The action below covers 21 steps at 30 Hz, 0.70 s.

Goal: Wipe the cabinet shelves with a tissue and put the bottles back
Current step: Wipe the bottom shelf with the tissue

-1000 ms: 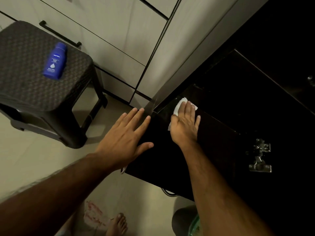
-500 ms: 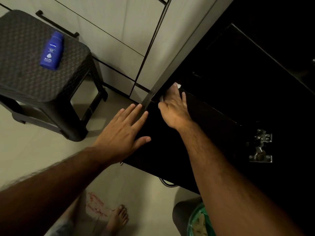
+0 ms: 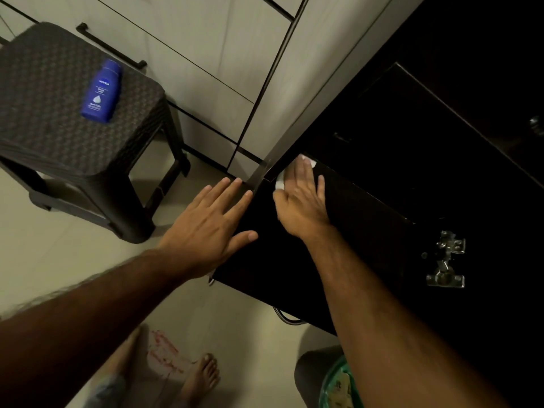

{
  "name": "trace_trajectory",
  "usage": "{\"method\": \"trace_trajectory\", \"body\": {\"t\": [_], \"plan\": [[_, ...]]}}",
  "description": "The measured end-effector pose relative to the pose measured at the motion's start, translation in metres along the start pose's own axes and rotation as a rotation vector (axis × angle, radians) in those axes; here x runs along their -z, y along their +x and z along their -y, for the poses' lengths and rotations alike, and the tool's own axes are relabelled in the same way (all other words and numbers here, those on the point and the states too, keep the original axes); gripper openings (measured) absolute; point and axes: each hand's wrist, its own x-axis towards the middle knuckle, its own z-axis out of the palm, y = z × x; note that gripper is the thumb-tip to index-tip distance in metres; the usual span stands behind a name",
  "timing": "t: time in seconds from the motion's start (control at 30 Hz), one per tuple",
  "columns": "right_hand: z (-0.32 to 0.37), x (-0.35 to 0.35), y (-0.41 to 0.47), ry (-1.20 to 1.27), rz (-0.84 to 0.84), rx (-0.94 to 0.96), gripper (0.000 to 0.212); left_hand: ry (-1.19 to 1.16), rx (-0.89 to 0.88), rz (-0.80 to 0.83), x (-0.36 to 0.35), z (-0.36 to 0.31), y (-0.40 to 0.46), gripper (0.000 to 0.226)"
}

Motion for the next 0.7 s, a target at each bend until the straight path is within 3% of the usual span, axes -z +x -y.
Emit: {"method": "trace_trajectory", "body": {"t": [0.13, 0.37, 0.53, 0.6, 0.7], "plan": [[0.012, 0.003, 0.006, -0.015, 0.056, -0.039, 0.069, -0.013, 0.016, -0.001, -0.001, 0.000, 0.002, 0.081], [-0.008, -0.007, -0.045, -0.039, 0.008, 0.217, 0.074, -0.005, -0.010, 0.012, 0.009, -0.014, 0.010, 0.086], [-0.010, 0.012, 0.001, 0.108, 0.036, 0.007, 0.070, 0.017, -0.023, 0.008, 0.011, -0.021, 0.013, 0.086], [0.001, 0.018, 0.018, 0.119, 0.061, -0.053, 0.059, 0.015, -0.017, 0.015, 0.008, -0.024, 0.013, 0.088], [0.011, 0.022, 0.017, 0.195, -0.035, -0.093, 0.040, 0.016, -0.004, 0.021, 0.005, -0.029, 0.011, 0.089]]}}
